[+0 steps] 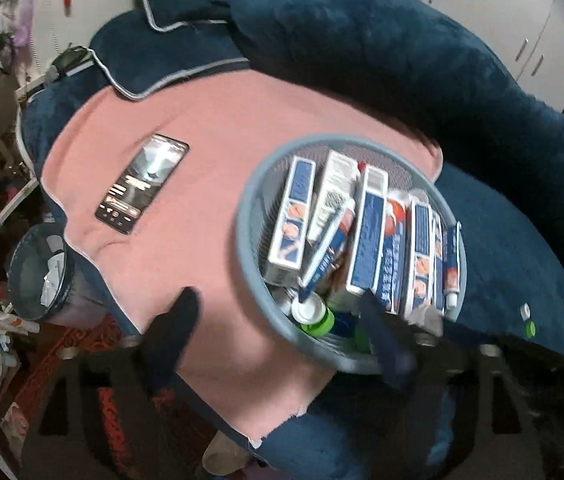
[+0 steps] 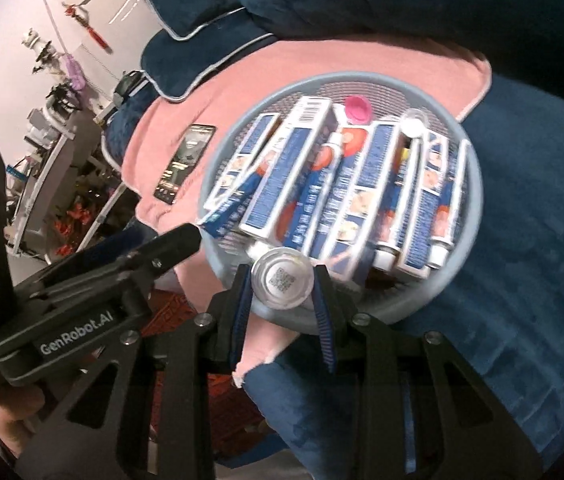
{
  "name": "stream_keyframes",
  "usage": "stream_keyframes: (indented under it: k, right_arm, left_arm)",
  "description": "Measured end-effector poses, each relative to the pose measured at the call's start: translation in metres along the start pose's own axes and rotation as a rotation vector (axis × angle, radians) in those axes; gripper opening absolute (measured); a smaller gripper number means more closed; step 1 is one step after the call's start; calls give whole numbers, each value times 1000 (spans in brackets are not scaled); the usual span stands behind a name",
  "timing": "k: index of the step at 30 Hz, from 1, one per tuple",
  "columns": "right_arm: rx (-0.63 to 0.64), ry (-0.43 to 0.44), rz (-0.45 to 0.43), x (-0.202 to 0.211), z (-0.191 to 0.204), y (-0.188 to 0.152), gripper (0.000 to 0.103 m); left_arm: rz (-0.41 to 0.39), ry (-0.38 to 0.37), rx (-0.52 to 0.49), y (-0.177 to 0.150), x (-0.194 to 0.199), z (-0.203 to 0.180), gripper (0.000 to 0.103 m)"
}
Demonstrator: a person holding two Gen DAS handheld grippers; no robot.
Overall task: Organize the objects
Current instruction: 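Carry both caps over the grey basket and open the left gripper to drop its cap, then open the right gripper to drop the white printed cap into the basket, then move both open grippers back over the last white and light green caps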
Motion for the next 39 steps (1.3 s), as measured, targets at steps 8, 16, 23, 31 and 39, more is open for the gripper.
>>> stream_keyframes:
  k: [8,16,23,31,39]
  right_arm:
    - [23,-27,-6,-3,8,0,87]
    - [61,-137,-14,8,2,-5,98]
    - [36,-198,-10,19,-20,-12,103]
    - [-59,-249,-11,41,-64,-24,103]
    - [-129,-285,-8,61,-107,-44,103]
  left_arm:
    - [-23,28,-6,2,6,1,102]
    - [-15,55,-68,-3,5,-19,102]
    - [-2,59,-116,-9,2,-42,102]
    - [8,40,-192,-20,-2,-83,102]
    - [16,14,-278,-33,-5,-129,102]
Point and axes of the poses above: each gripper's, at about its wrist camera, not at the fingertips, and x roughly against the way its jaws point, z to its left, y to its top, the point moved 2 cm from there along -x, roughly the way its jaws point, and after that the axes turned 3 degrees about x, right-handed, at the moved point
